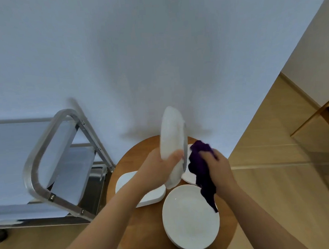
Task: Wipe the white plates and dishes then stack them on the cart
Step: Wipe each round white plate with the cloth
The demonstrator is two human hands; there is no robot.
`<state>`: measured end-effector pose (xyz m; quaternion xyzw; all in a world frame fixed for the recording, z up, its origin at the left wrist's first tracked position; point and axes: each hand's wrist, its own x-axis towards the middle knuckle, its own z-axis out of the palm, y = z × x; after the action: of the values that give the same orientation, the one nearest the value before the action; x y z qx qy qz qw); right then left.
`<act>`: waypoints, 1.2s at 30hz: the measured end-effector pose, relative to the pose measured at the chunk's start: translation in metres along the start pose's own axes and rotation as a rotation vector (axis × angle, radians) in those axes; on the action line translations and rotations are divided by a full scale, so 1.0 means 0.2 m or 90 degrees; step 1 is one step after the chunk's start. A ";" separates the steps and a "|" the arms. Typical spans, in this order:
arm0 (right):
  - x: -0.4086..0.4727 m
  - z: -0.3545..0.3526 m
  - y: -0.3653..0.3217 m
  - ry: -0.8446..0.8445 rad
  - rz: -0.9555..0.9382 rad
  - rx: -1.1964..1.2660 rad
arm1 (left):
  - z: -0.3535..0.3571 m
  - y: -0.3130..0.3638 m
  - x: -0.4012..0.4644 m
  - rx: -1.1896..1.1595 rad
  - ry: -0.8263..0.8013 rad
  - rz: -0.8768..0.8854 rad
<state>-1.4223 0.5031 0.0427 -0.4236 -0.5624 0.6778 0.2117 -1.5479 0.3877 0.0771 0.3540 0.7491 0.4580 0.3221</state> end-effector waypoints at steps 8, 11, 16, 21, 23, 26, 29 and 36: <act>0.12 -0.15 -0.07 -0.042 0.193 0.242 | 0.24 -0.16 0.07 0.698 -0.211 0.274; 0.13 -0.22 0.03 0.036 0.243 0.185 | 0.29 -0.22 0.09 0.804 -0.216 0.325; 0.13 -0.34 0.28 0.135 0.315 0.134 | 0.24 -0.45 0.08 0.645 -0.286 0.070; 0.15 -0.39 0.45 0.105 0.324 0.053 | 0.35 -0.62 0.09 0.228 0.114 -0.153; 0.15 -0.39 0.51 0.078 0.348 0.009 | 0.38 -0.69 0.11 0.186 0.165 -0.275; 0.15 -0.42 0.60 0.053 0.369 -0.045 | 0.36 -0.82 0.13 0.206 0.045 -0.382; 0.17 -0.44 0.70 0.064 0.366 -0.078 | 0.38 -0.91 0.10 0.199 -0.019 -0.426; 0.23 -0.42 0.86 0.132 0.295 -0.175 | 0.55 -1.08 0.03 0.269 0.005 -0.523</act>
<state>-1.3469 0.5392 -0.1344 -0.6326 -0.5123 0.5788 0.0484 -1.5129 0.3728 -0.1618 0.0838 0.9054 0.1307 0.3951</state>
